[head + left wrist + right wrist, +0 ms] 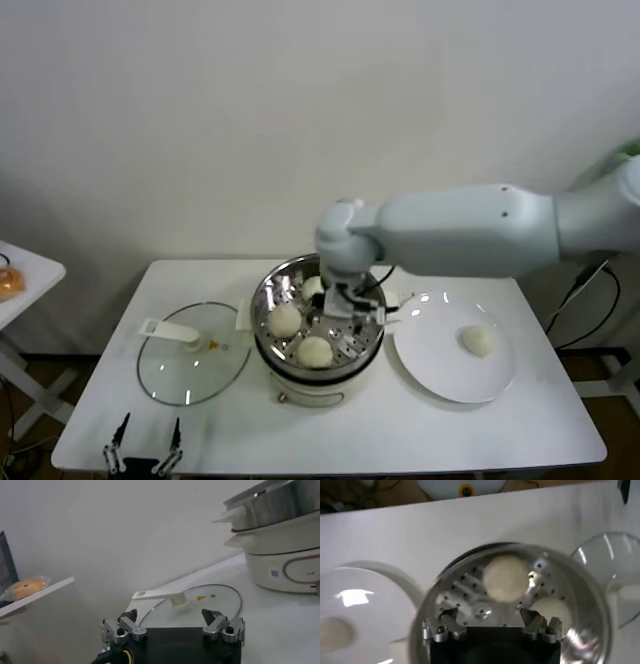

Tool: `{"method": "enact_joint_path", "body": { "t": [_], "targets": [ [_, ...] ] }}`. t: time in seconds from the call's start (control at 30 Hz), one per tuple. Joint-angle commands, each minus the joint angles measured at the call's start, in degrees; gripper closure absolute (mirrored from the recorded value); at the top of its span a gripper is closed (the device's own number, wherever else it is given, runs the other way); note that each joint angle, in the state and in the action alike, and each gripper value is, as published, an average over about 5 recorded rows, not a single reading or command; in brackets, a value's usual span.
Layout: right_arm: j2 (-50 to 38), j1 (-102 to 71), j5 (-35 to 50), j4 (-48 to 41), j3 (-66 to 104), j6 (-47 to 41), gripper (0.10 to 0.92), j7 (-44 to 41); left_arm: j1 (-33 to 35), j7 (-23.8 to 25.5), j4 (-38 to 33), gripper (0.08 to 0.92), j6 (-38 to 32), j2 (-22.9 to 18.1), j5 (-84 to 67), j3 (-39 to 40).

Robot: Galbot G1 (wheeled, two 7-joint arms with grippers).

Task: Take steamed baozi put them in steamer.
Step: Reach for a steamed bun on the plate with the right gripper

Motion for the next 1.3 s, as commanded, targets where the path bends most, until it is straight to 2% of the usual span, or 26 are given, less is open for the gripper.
{"method": "enact_joint_path", "body": {
  "t": [0.03, 0.2, 0.5, 1.03, 1.3],
  "targets": [
    [-13.79, 10.33, 23.08, -5.07, -12.75, -14.09, 0.203, -3.89, 0.06, -0.02, 0.27, 0.177, -0.10, 0.20, 0.43, 0.24],
    [-20.37, 5.57, 22.06, -9.03, -13.27, -17.61, 0.203, -3.51, -0.02, 0.02, 0.40, 0.177, -0.07, 0.18, 0.38, 0.32],
    [-27.49, -10.29, 7.27, -16.86, -2.67, -17.93, 0.203, -2.43, -0.47, 0.12, 1.33, 0.177, -0.24, 0.01, 0.23, 0.30],
    [-27.84, -32.41, -2.86, -26.96, 15.72, -19.19, 0.203, -0.47, 0.36, 0.14, 1.38, 0.177, -0.19, -0.12, 1.01, 0.10],
    [-26.49, -36.69, -5.07, -29.82, 20.15, -18.51, 0.203, 0.26, 0.74, 0.08, 1.22, 0.177, -0.26, -0.05, 1.29, 0.04]
  ]
}}
